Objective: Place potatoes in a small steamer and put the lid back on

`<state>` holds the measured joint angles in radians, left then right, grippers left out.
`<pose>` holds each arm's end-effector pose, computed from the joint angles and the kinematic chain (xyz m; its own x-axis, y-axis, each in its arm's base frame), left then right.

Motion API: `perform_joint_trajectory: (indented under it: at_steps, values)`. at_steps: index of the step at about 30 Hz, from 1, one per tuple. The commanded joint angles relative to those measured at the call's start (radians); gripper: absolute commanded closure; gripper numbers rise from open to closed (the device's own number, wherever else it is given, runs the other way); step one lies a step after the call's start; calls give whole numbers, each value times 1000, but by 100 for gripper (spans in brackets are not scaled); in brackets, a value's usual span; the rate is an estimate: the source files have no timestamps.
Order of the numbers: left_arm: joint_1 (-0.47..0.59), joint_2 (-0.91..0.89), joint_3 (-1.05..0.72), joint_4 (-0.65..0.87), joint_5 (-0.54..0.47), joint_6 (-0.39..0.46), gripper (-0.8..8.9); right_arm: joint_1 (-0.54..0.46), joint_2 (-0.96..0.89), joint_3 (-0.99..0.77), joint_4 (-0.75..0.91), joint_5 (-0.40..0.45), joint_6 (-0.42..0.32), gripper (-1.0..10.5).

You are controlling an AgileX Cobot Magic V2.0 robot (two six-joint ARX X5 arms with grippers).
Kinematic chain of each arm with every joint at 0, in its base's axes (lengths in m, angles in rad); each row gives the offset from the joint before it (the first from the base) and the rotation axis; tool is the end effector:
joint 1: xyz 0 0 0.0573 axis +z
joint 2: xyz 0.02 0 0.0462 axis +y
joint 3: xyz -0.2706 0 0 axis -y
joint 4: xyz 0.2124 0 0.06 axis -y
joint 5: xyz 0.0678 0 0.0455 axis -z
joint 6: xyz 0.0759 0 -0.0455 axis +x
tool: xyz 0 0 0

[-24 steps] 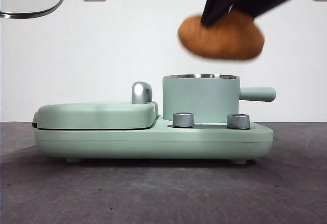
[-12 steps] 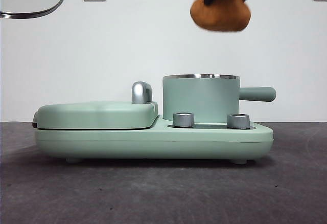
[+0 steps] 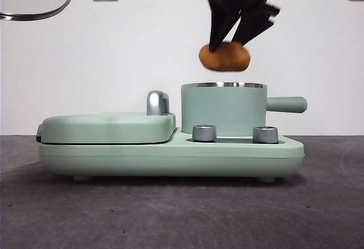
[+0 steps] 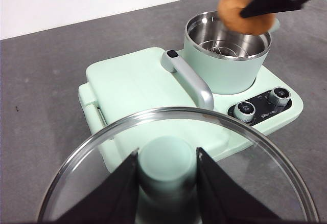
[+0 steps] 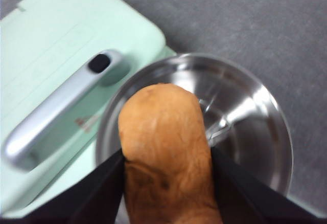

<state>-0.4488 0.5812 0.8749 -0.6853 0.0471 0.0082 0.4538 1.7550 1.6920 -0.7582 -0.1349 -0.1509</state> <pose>0.0998 -0.0520 0.3162 0.8114 -0.4430 -0.3812 0.4754 0.8797 -0.0104 0.3395 0.1770 0.3114 0.5479 0.4169 -0.7253 -0.6098 0.7925 -0.0051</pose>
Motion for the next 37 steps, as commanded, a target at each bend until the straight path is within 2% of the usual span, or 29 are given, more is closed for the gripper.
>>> perform_joint_trajectory:
  at_steps: [1, 11, 22, 27, 33, 37]
  values:
    - [-3, 0, 11, 27, -3, 6, 799, -3, 73, 55, 14, -3, -18, 741]
    - [-3, 0, 11, 27, -3, 6, 799, -31, 190, 67, 55, -2, -18, 741]
    - [-3, 0, 11, 27, -3, 6, 799, -40, 232, 66, 61, 4, -18, 740]
    - [-3, 0, 11, 27, -3, 6, 799, -39, 230, 66, 64, -4, -19, 580]
    - [-3, 0, 11, 26, -3, 6, 799, -38, 107, 71, 26, -8, -9, 582]
    - [-3, 0, 11, 26, -3, 6, 799, -39, -18, 45, -33, -49, -10, 590]
